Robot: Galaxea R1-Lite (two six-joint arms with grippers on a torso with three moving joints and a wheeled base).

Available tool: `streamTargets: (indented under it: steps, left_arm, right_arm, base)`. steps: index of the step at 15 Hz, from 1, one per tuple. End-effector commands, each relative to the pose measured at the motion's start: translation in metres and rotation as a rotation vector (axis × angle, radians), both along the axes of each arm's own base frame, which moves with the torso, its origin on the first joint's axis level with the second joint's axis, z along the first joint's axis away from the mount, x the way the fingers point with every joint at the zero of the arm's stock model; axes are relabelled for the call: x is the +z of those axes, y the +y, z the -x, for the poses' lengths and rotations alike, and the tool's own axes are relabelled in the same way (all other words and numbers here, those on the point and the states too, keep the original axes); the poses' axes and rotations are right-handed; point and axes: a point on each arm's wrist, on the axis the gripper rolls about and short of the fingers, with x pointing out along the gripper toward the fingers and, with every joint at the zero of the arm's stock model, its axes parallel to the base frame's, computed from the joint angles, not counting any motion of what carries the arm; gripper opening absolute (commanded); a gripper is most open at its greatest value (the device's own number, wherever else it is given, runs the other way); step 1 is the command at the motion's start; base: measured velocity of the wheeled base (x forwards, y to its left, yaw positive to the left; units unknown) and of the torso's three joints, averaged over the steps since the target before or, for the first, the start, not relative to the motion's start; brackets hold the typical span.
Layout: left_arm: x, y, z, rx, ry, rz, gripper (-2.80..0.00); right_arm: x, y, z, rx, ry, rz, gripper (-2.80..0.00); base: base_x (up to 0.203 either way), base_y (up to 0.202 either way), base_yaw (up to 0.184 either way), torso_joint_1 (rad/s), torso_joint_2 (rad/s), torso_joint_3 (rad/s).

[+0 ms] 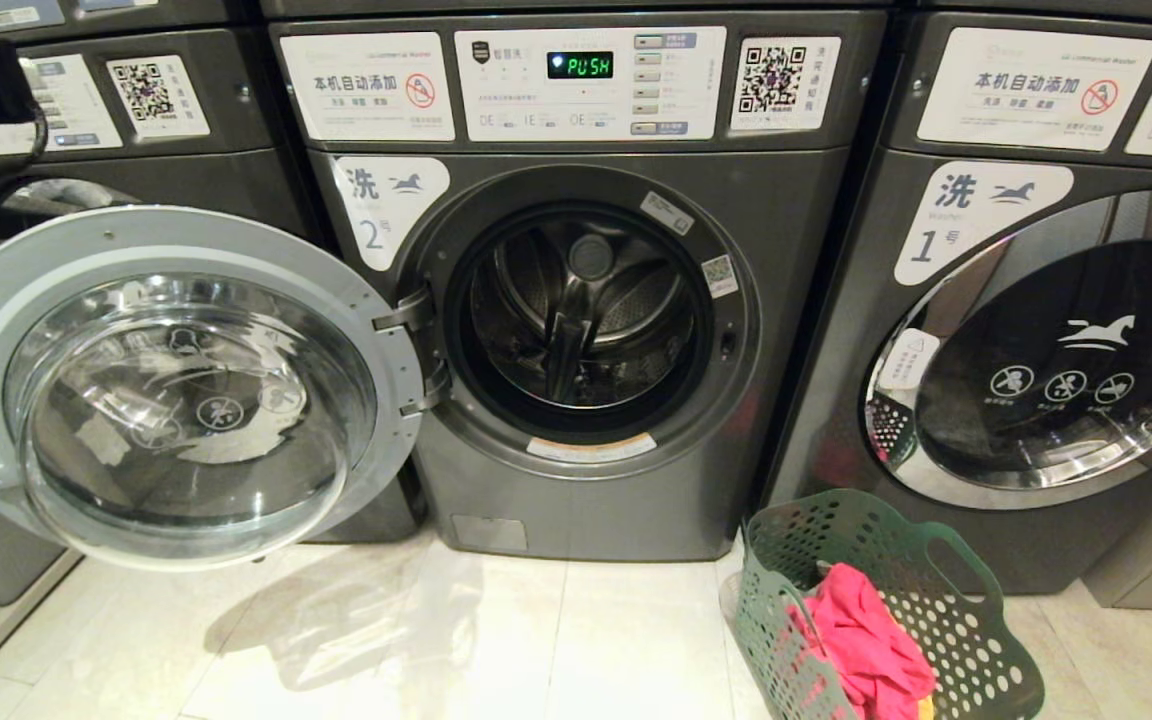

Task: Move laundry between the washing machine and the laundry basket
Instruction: Close the washing machine door with the left hand

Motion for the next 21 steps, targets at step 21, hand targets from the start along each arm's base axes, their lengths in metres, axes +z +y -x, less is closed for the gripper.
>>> streamTargets:
  steps: [21]
  left_arm:
    - [0.015,-0.032,0.063,-0.074,0.022,0.027,-2.8]
  right_arm:
    - [0.0,0.0,0.0,-0.001,0.001,-0.001,-2.8]
  base:
    - [0.0,0.0,0.0,0.0,0.0,0.0]
